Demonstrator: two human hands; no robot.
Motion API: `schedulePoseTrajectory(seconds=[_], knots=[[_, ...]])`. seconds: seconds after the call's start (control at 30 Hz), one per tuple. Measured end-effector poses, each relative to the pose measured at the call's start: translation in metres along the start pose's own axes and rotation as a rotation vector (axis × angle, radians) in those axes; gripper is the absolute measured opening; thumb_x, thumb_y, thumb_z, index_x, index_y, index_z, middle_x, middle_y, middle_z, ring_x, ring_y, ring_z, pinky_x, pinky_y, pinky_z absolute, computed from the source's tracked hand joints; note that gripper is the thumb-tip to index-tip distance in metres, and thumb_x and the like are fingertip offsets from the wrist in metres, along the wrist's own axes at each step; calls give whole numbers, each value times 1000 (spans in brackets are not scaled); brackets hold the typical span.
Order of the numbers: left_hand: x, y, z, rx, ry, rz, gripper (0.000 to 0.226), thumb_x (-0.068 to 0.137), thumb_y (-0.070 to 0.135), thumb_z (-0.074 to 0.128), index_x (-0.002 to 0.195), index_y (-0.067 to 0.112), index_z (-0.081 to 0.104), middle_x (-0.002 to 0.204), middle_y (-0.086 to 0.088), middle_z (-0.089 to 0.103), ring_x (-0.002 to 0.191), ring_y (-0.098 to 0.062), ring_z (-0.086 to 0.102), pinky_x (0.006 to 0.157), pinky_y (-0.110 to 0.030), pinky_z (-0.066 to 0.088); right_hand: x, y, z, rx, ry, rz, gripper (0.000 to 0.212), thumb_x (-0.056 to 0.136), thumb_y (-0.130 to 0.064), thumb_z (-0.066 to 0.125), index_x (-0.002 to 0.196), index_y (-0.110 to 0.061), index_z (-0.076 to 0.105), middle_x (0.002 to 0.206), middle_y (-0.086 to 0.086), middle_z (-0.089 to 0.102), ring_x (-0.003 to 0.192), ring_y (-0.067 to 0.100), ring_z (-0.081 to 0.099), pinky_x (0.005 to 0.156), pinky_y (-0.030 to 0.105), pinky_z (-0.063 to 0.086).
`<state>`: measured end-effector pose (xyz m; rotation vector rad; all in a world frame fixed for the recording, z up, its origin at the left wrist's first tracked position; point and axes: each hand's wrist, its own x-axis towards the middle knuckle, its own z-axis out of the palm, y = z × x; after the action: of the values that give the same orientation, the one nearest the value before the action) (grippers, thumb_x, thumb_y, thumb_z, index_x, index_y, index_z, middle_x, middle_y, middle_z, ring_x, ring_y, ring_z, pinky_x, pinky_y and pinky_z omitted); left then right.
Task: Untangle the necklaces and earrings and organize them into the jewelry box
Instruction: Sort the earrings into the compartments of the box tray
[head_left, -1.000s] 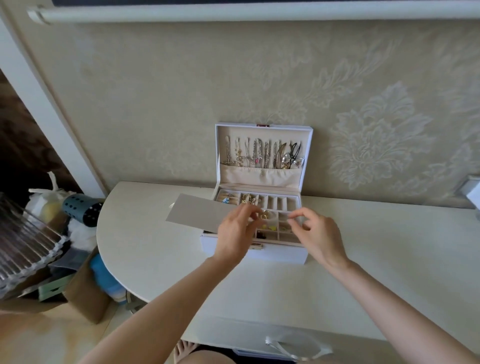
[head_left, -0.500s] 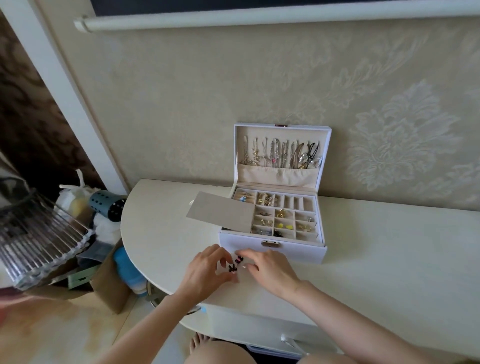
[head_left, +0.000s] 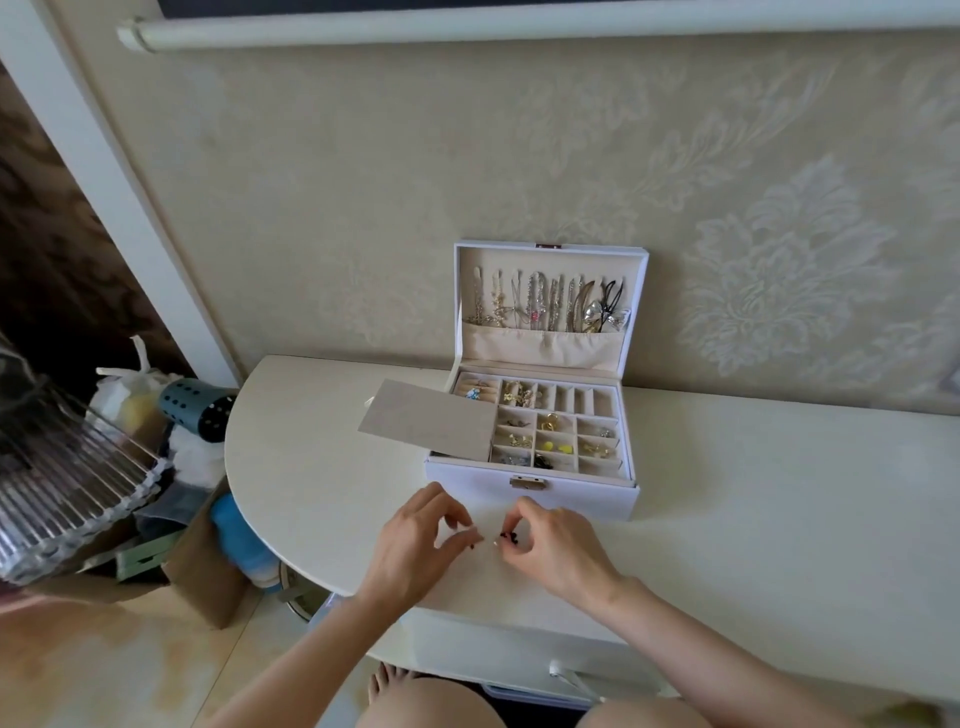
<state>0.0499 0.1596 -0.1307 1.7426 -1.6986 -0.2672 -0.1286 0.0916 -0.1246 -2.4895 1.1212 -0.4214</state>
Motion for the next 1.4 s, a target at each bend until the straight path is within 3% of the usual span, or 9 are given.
schedulePoseTrajectory(seconds=[0.1, 0.33, 0.47, 0.7, 0.87, 1.0, 1.1, 1.23, 1.4], knots=[[15, 23, 5, -53, 40, 78, 23, 75, 43, 66, 80, 20, 63, 79, 16, 52, 69, 15, 44, 58, -3, 34, -10, 11, -17, 126, 109, 67, 14, 85, -32, 61, 92, -20, 58, 39, -5, 36, 39, 14, 37, 51, 18, 32], [72, 73, 23, -117, 23, 179, 15, 77, 24, 74, 82, 13, 64, 79, 15, 49, 69, 14, 48, 56, -3, 33, -8, 45, -74, 310, 364, 254, 11, 81, -26, 68, 81, -20, 59, 39, -12, 49, 39, 11, 36, 50, 27, 36], [94, 82, 40, -98, 24, 181, 18, 78, 31, 73, 82, 15, 63, 79, 16, 50, 63, 5, 48, 53, -12, 33, -6, 60, -87, 318, 392, 295, 11, 82, -26, 68, 78, -23, 58, 36, -8, 41, 38, 12, 29, 48, 27, 27], [100, 82, 49, -40, 23, 156, 26, 82, 34, 69, 100, 17, 63, 91, 6, 59, 69, -6, 49, 56, -27, 46, 4, 69, -88, 328, 312, 381, 7, 80, -33, 68, 81, -27, 65, 37, -16, 48, 37, 7, 38, 48, 25, 29], [68, 63, 39, -3, 500, 42, 13, 83, 8, 63, 93, 12, 54, 84, 0, 54, 73, -16, 48, 64, -22, 35, -1, 72, -83, 362, 317, 393, 3, 82, -32, 65, 82, -30, 63, 41, -11, 51, 39, 9, 38, 52, 25, 36], [52, 46, 36, -137, 792, -410, 32, 79, 0, 65, 107, 1, 49, 107, -18, 46, 105, -29, 41, 92, -37, 29, -2, 65, -79, 412, 315, 404, 3, 85, -24, 61, 88, -25, 60, 39, -13, 51, 42, 11, 46, 54, 26, 42], [49, 32, 32, -317, 788, -713, 45, 81, 9, 67, 117, -4, 43, 119, -23, 41, 114, -37, 39, 98, -44, 28, -2, 60, -77, 485, 356, 434, 8, 87, -16, 59, 93, -21, 59, 43, -6, 49, 37, 2, 46, 42, 17, 41], [47, 23, 31, -585, 702, -877, 50, 87, 27, 63, 126, 3, 42, 119, -8, 52, 110, -25, 50, 102, -44, 38, -3, 56, -76, 512, 368, 453, 9, 88, -11, 57, 96, -16, 59, 50, 3, 47, 35, 1, 44, 36, 11, 33], [48, 41, 29, -407, 605, -622, 33, 91, 18, 53, 123, 10, 50, 123, -7, 51, 120, -24, 37, 102, -36, 25, -7, 56, -77, 553, 348, 442, 12, 89, -12, 56, 99, -16, 60, 50, 3, 49, 38, 3, 42, 42, 12, 35]])
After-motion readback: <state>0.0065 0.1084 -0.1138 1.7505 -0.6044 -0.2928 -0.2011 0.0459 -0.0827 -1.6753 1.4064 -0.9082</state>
